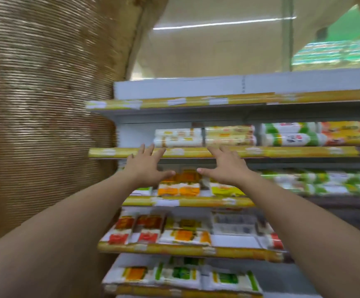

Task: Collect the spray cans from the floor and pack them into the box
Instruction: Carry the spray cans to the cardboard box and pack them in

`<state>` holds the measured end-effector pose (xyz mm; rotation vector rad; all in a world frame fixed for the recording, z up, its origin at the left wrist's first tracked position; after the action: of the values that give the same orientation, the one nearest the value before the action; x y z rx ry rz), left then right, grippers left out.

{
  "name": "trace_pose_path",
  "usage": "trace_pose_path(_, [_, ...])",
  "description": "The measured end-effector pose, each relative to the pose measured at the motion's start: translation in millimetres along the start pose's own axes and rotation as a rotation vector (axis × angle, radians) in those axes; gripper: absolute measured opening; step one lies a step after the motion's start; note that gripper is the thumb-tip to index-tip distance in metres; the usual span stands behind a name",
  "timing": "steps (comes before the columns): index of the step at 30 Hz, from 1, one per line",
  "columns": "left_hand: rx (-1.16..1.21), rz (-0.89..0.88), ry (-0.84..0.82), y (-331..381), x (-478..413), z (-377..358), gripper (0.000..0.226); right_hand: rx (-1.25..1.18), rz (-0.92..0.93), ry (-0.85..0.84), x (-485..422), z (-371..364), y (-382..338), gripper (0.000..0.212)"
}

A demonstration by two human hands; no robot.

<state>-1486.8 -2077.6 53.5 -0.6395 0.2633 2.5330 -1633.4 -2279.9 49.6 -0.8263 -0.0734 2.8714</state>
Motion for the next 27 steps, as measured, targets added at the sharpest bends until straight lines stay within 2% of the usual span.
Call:
trace_pose_path(6, [-0.102,0.215,0.009,-178.4,5.2,15.0,0.098,-0.154,0.178,-0.071,-87.6,-96.4,-156.0,0.096])
trace_pose_path(14, [-0.201,0.480,-0.077,-377.0,54.4,-0.8,0.099,-0.305,0.384,-0.137,-158.3,-199.7,-332.4,0.100])
trace_pose_path(20, [-0.195,0.657,-0.105,-477.6,73.3,-20.6,0.100,-0.388,0.512,-0.216,-199.9,-265.5,-412.8,0.099])
trace_pose_path(27, [-0.276,0.771,-0.135,-553.7,50.3,-73.0,0.099,-0.519,0.580,-0.280,-265.5,-355.3,-472.7,0.099])
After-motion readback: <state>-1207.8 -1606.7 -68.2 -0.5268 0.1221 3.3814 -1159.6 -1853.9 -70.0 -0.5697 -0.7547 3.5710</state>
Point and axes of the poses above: each hand's wrist, its own x-axis away from the middle knuckle, its own z-axis out of the back of the hand, y = z × x, the point moved 2 cm from there along -x, towards the middle knuckle, and after that the axes turned 14 degrees about z, right-handed, at the moved point
